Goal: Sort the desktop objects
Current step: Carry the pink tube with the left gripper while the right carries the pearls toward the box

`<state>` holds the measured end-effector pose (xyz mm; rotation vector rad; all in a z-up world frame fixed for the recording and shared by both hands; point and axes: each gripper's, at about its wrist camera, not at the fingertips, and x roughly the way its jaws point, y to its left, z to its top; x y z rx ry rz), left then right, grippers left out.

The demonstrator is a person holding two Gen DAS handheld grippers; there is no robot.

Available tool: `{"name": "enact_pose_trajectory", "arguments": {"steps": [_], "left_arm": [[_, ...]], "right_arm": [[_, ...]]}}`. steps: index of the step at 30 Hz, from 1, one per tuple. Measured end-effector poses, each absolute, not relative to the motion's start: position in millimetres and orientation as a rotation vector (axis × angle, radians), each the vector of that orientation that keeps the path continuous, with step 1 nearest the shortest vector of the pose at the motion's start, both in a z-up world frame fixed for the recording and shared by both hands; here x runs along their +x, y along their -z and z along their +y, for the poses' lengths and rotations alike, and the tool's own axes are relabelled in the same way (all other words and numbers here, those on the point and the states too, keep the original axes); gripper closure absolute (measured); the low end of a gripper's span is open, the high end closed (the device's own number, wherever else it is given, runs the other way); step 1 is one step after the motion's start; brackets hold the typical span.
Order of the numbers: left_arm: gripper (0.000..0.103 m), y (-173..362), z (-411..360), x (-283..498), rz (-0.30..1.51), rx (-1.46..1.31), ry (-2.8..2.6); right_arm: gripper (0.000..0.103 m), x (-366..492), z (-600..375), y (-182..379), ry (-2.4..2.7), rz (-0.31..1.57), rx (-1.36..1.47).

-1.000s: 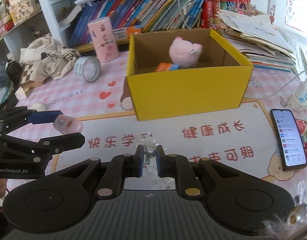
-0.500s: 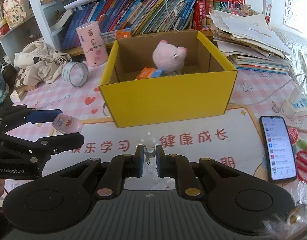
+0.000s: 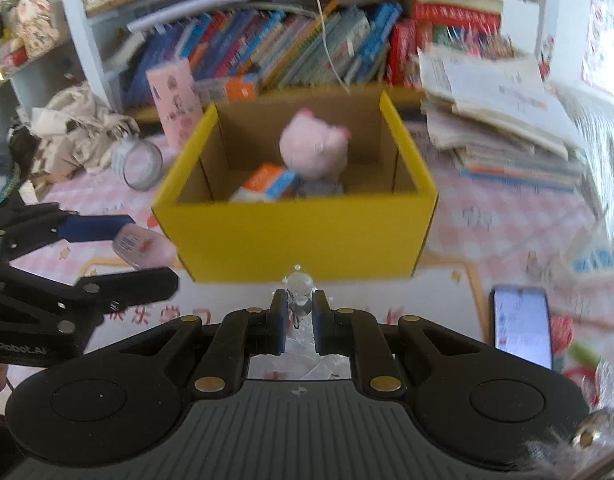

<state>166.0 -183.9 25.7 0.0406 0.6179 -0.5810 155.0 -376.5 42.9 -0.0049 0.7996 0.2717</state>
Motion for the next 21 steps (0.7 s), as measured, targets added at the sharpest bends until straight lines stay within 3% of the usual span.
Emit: {"name": "enact_pose_trajectory", "arguments": {"steps": [21], "left_arm": [[0.027,-54,-220,214,0.522,0.057,0.386]], "right_arm": [[0.091,250,-409,-127,-0.483,0.48,-0.078]]}}
